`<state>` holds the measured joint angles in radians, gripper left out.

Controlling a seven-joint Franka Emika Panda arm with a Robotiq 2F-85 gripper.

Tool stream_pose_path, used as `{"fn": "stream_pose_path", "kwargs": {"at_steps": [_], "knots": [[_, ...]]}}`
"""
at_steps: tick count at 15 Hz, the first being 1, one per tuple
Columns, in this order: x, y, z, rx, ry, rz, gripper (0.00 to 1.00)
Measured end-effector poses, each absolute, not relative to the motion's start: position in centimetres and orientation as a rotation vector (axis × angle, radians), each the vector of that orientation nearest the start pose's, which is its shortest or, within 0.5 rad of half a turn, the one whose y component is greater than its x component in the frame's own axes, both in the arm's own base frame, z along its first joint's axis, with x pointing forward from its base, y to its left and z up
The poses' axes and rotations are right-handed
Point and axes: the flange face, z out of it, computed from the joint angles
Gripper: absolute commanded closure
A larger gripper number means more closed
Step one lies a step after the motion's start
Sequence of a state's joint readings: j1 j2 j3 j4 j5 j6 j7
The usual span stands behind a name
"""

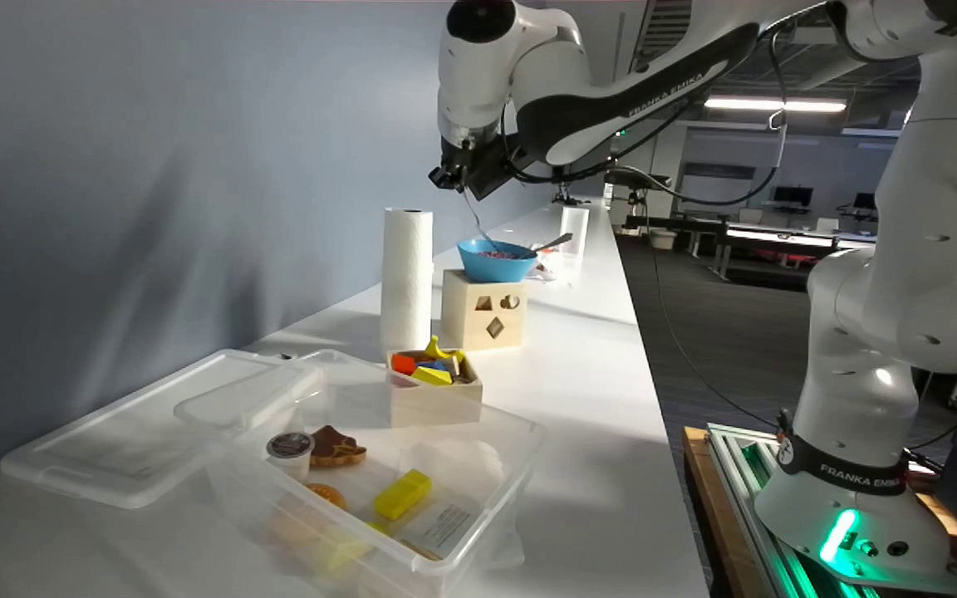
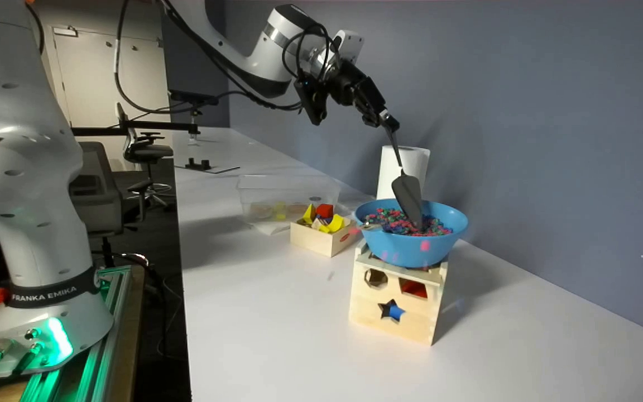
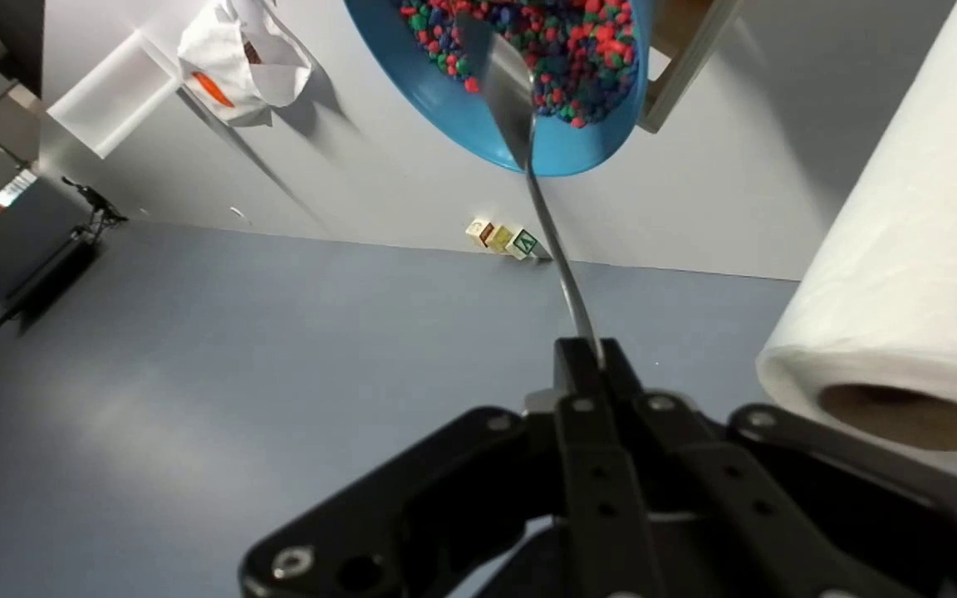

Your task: Put the cake knife directly onto the counter

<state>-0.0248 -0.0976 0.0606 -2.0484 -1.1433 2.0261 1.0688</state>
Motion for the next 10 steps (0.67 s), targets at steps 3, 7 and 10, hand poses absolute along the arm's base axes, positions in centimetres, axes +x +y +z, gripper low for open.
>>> {"fn": "stream_pose_path", "kwargs": {"at_steps": [3,7,10], "knots": [[54.8,-3.4,52.6,2.113,-0.557,0.722,0.99],[54.6,-3.0,53.4,2.138,-0.537,0.711,0.99],[54.2,-1.7,54.4,2.173,-0.502,0.710,0.99]]}}
